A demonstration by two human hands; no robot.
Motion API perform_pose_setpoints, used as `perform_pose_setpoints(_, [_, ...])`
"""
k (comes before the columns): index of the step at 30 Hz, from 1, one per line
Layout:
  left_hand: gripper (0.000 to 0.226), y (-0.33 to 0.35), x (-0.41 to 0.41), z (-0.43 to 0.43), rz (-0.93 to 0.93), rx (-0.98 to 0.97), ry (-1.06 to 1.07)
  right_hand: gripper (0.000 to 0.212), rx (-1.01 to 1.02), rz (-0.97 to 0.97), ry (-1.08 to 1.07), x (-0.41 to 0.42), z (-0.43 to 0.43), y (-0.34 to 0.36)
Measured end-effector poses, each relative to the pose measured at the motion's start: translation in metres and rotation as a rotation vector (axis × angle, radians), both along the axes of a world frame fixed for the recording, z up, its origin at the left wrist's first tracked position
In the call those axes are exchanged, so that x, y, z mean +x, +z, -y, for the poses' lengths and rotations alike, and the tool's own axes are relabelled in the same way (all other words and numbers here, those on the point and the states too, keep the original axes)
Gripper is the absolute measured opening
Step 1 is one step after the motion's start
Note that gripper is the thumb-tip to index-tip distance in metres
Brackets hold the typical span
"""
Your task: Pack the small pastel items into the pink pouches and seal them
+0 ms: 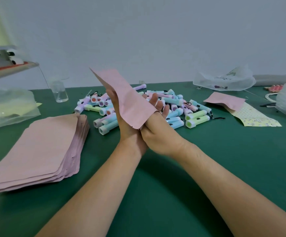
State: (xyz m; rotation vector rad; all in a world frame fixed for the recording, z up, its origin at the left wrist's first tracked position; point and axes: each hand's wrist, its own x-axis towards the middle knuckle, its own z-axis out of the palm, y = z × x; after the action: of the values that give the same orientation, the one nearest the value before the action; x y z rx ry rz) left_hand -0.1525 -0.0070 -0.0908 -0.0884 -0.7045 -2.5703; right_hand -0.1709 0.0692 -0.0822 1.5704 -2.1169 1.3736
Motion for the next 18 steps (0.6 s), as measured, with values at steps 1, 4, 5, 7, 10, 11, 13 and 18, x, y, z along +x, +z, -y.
perform_pose_setpoints(1, [0.073, 0.003, 0.002, -0.002, 0.023, -0.028, -0.001, 0.057, 0.012, 0.023, 0.013, -0.003, 0.0, 0.001])
perform_pose_setpoints(4, [0.107, 0.003, 0.005, 0.0, 0.093, -0.071, -0.056, 0.036, -0.014, 0.111, -0.02, -0.014, -0.005, 0.006])
perform_pose_setpoints(5, [0.114, 0.002, 0.007, -0.001, 0.092, -0.086, -0.079, 0.027, -0.041, 0.136, -0.051, -0.016, -0.007, 0.007])
perform_pose_setpoints(7, [0.127, -0.002, 0.008, 0.002, 0.097, -0.124, -0.092, 0.031, -0.061, 0.159, -0.13, -0.02, -0.009, 0.008])
perform_pose_setpoints(10, [0.129, 0.0, 0.009, 0.004, 0.047, -0.192, -0.081, 0.034, 0.049, 0.131, -0.17, -0.027, -0.012, 0.008])
perform_pose_setpoints(11, [0.118, -0.001, 0.009, 0.003, 0.05, -0.223, -0.067, 0.032, 0.114, 0.118, -0.134, -0.026, -0.012, 0.007])
perform_pose_setpoints(13, [0.083, -0.001, 0.009, 0.002, 0.071, -0.221, 0.003, 0.043, 0.214, 0.074, -0.037, -0.024, -0.013, 0.007])
perform_pose_setpoints(18, [0.095, -0.001, 0.012, -0.009, 0.214, -0.153, 0.014, 0.054, 0.5, -0.004, -0.07, -0.024, -0.012, 0.003])
